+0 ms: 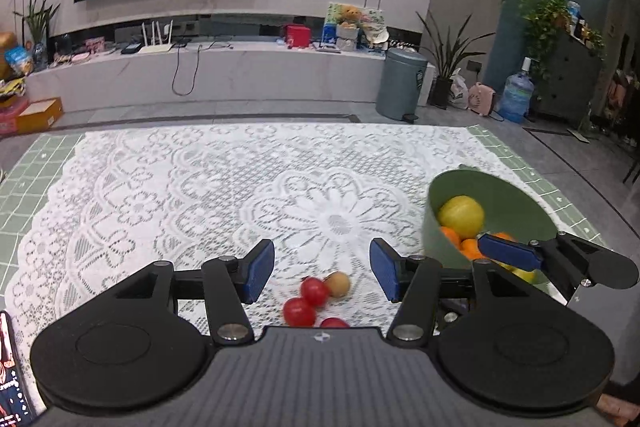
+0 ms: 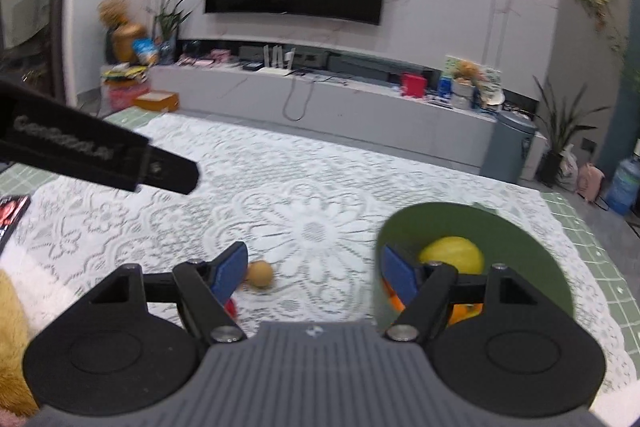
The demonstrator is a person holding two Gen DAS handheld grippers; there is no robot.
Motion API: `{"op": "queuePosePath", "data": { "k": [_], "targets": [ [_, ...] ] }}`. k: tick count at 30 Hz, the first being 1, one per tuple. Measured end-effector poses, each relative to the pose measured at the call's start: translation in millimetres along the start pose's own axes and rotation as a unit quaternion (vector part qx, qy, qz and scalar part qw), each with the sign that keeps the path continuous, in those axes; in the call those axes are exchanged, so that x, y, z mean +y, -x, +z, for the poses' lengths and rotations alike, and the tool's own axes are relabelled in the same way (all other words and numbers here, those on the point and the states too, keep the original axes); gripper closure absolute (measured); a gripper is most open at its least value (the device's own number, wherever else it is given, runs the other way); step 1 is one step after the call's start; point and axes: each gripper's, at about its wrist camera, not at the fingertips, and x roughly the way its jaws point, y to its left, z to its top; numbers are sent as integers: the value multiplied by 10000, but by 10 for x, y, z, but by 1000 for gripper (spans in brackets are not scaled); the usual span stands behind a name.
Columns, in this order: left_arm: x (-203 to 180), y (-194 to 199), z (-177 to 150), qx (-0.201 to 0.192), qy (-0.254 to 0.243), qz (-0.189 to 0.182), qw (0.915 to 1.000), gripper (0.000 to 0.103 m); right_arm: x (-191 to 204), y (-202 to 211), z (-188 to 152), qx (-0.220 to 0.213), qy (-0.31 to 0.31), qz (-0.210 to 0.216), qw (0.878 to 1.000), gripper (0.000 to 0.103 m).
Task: Organize fruits
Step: 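Withdraw both grippers from the colander toward the remaining red tomatoes, then close the left gripper on a red tomato while the right gripper grasps another tomato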
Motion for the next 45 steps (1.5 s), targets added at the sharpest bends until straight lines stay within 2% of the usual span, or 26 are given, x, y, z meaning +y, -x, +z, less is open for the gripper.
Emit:
{"op": "queuePosePath", "data": {
  "k": [6, 9, 14, 22, 25, 33, 40, 45],
  "targets": [
    [131, -202, -129, 131, -3, 79, 9999, 38, 172, -215, -45, 257, 197, 130, 9994, 41],
    [213, -285, -197, 257, 108, 21, 9996, 38, 196, -323, -77, 443, 164, 224, 9986, 49],
    [317, -425, -292, 512, 303, -88, 9982, 39, 172, -465, -117, 686, -30, 336, 9971, 50],
    [366, -590, -434, 904, 367, -122, 9952, 49, 250, -636, -174, 982, -58, 793, 9920, 64],
    [367, -635, -476, 1011, 374, -162, 9940, 51, 267, -687, -196, 1059, -78, 925, 9900, 65],
    [376, -768, -466, 1054, 488, -311, 9927, 55, 304, -782, -230, 1191, -111, 1239, 9851, 66],
    [387, -849, -477, 1065, 555, -420, 9919, 57, 356, -810, -243, 1216, -31, 1436, 9821, 78],
    [370, -865, -479, 1055, 481, -435, 9923, 57, 356, -822, -254, 1235, -84, 1488, 9811, 78]
  ]
}}
